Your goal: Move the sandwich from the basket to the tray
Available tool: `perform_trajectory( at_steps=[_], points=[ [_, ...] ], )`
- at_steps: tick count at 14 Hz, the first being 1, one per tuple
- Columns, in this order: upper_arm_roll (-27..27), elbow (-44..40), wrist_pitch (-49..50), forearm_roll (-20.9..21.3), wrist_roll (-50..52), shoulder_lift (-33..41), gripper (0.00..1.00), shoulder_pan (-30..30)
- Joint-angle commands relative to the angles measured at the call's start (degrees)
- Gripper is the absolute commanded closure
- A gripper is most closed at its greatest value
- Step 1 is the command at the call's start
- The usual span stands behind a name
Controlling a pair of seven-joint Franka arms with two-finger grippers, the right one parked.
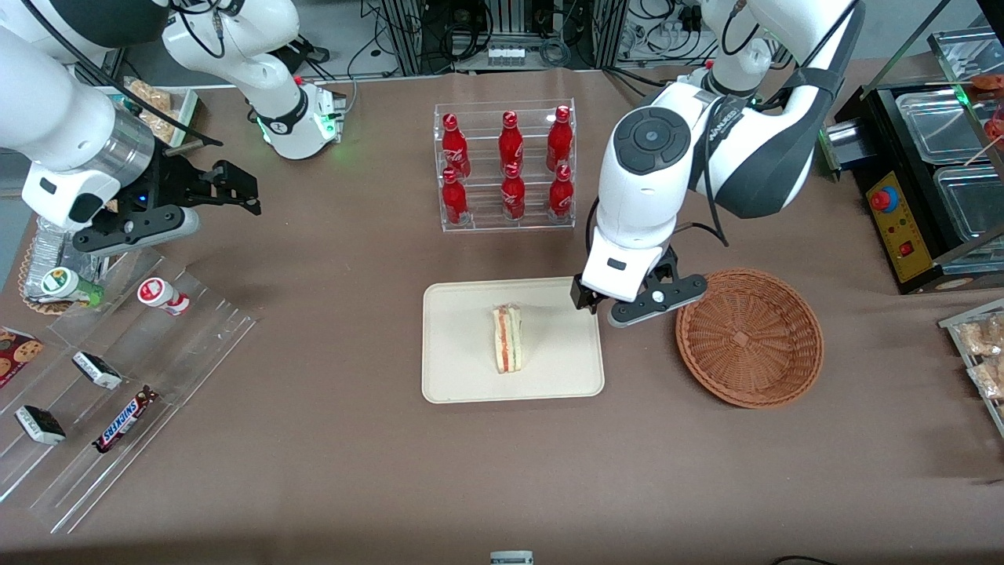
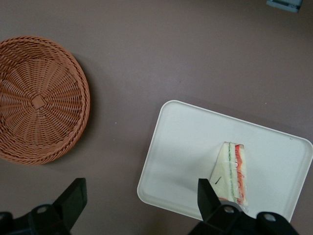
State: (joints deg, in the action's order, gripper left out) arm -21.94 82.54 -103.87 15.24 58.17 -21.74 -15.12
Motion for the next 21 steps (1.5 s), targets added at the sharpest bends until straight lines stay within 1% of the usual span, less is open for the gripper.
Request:
perform_trajectory(
  at_steps=[1,5,6,7,8,9,10,12,14,15,17,19,20,21],
  points=[
    [1.73,1.22,0.77,-0.12,0.02,2.48,0.00,2.02],
    [1.82,2.18,3.67,-0.65,-0.34,5.55,0.00,7.55],
    [1.82,5.75,2.72,-1.08,-1.30,8.87,0.00,9.39],
    [2.43,9.97,0.45,-3.61,-4.44,12.47,0.00,10.80],
    [5.65,13.66,-0.97,-6.68,-8.73,15.99,0.00,10.73],
    [8.64,15.53,-0.81,-9.15,-13.13,18.46,0.00,10.47],
    [10.67,16.07,0.06,-10.74,-19.09,20.05,0.00,10.38],
    [14.28,15.38,4.70,-11.54,-30.42,21.20,0.00,10.38],
    [17.71,12.84,9.97,-13.65,-41.33,21.56,0.00,10.38],
    [19.47,11.08,13.22,-13.66,-47.30,21.56,0.00,10.38],
    [22.19,8.09,18.59,-13.75,-56.02,21.56,0.00,10.38],
    [25.18,5.80,21.60,-15.75,-60.00,21.56,0.00,10.46],
    [27.20,4.92,21.87,-17.42,-61.23,21.56,0.00,10.46],
    [27.91,4.91,21.70,-18.05,-61.59,21.56,0.00,10.46]
  ],
)
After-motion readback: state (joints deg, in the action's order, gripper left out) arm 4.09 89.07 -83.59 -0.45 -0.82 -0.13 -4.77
